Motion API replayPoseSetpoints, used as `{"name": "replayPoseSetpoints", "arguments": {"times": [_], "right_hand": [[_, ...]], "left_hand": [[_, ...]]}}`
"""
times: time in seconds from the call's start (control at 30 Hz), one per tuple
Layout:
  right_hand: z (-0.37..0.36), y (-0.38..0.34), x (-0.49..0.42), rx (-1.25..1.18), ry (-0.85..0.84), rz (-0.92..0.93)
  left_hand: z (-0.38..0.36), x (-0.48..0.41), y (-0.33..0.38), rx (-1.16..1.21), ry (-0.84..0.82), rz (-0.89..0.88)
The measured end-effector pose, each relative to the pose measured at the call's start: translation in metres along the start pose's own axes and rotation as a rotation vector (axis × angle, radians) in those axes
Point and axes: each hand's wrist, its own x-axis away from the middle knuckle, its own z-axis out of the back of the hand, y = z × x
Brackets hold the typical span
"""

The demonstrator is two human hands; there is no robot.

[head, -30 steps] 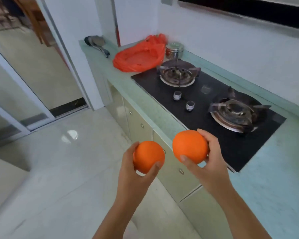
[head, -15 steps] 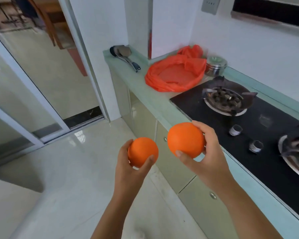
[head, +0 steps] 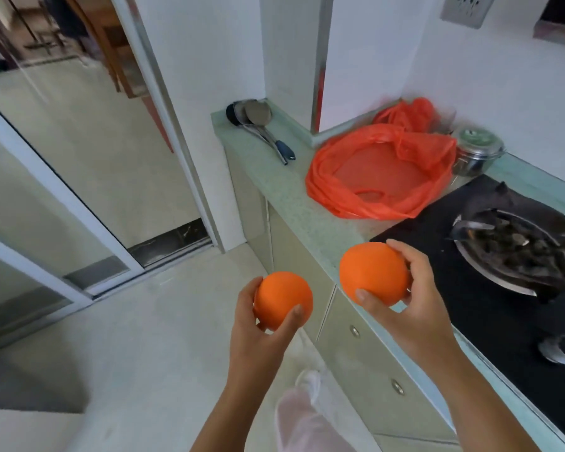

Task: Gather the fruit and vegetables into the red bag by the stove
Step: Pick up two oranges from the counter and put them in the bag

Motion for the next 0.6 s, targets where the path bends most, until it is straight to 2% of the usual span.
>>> {"name": "replayPoseSetpoints", "arguments": {"times": [0.3,0.6], "right_hand": [[0.013,0.03,-0.157,0.016,0.144,-0.081],[0.027,0.075,-0.224,0.072,0.29,-0.29]], "left_hand": [[-0.065,-0.177,0.057,-0.116,-0.15,-0.116],[-0.137,-0.271,0.047,-0.128,-0.381,-0.108]]}}
